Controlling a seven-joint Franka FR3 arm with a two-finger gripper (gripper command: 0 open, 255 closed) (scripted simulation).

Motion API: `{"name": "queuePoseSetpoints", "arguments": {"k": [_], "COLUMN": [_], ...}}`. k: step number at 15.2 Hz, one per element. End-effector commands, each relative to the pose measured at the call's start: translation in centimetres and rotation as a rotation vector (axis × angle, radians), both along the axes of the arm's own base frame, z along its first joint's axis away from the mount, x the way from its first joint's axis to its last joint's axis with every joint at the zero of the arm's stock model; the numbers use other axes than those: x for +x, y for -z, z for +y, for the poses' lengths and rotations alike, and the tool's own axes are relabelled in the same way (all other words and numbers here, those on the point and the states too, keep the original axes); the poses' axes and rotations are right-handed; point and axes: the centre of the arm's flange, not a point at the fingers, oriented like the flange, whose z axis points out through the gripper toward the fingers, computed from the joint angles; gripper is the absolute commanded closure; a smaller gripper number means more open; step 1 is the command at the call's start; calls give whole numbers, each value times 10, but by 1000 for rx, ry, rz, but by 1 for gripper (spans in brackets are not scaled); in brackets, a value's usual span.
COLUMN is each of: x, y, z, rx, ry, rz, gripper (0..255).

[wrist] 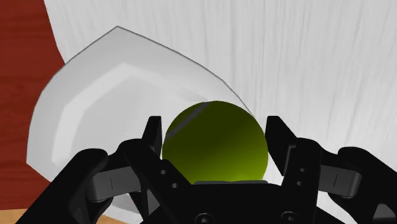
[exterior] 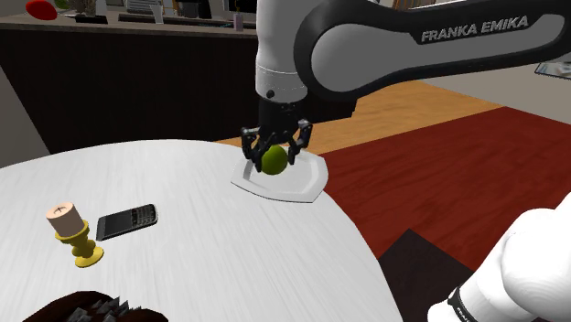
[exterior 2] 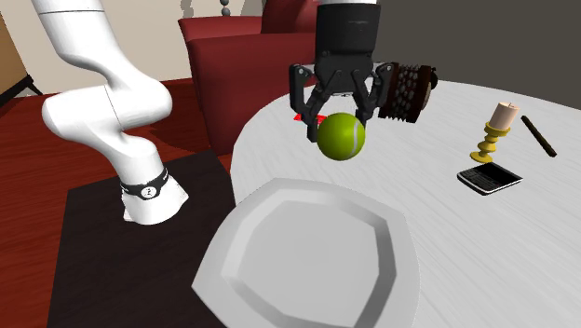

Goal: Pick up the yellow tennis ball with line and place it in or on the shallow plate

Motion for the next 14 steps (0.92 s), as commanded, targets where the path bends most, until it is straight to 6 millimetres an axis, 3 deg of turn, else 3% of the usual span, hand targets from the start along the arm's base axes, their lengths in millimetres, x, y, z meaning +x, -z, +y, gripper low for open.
{"name": "queuePoseSetpoints", "arguments": {"k": [1,6,7,14], "x": [16,56,72,72], "y": [-3,-4,-4,33], "z": [-23,-74,-94,-94], "rx": [0,0,0,0], "ry": [-2,-2,-2,-2], "rz": [-1,-1,-1,-1], "gripper": [255,255,255,255]}}
